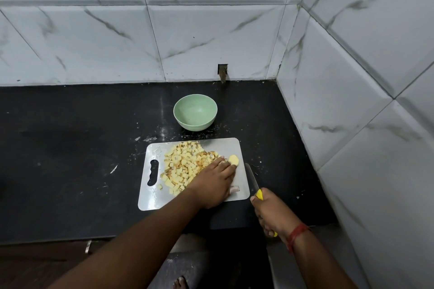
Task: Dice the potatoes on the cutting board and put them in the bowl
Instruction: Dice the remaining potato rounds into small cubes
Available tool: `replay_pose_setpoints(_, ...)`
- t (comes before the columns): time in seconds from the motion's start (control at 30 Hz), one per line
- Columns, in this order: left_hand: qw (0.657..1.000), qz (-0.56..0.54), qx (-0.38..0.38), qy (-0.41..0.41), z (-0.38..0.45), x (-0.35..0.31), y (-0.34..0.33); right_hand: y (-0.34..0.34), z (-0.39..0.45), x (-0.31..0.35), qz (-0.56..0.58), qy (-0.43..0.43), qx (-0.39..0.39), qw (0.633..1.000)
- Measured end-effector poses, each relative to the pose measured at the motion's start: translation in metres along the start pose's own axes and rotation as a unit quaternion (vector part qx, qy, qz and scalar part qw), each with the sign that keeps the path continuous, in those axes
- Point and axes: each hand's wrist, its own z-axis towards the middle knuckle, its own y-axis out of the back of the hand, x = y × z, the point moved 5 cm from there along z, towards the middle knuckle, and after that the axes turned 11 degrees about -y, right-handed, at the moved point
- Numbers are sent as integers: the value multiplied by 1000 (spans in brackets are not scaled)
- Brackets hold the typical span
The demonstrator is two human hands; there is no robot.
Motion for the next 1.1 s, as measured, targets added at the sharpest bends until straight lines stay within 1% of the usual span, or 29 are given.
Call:
replay_pose_setpoints(0.2, 998, -4, 18, 55, -16, 20, -5, 0, 2, 1, -13, -5, 4, 1000)
replay_pose_setpoints(0.37, 998, 7, -12, 59, -13, 23, 3, 2, 4, 14, -18, 17, 5, 1000)
replay_pose_setpoints(0.47, 998, 0, -2, 58, -4, 18, 7, 4, 11, 21, -33, 17, -8, 999)
replay_pose_setpoints(0.53, 998, 7, 1, 55, 2, 16, 7, 6, 18, 26, -60, 13, -27, 998)
replay_pose_setpoints(0.67, 998, 21, 1, 52, 8, 20, 4, 11, 26, 36, -180, 18, -90, 979)
replay_pose_setpoints(0.73, 999, 21, 3, 47, 9, 22, 3, 8, 28, 37, -220, 15, -95, 971)
replay_pose_setpoints(0.87, 999, 15, -19, 33, 8, 21, -1, 3, 29, 42, -253, 17, -98, 962)
replay_pose_setpoints(1.0, 998, 12, -63, 2, 5, 15, -11, 1, 31, 50, -264, 30, -102, 959)
replay_pose_setpoints(1.1, 997, -16, -77, 5, 3, 18, -16, -1, 31, 57, -291, 34, -110, 950)
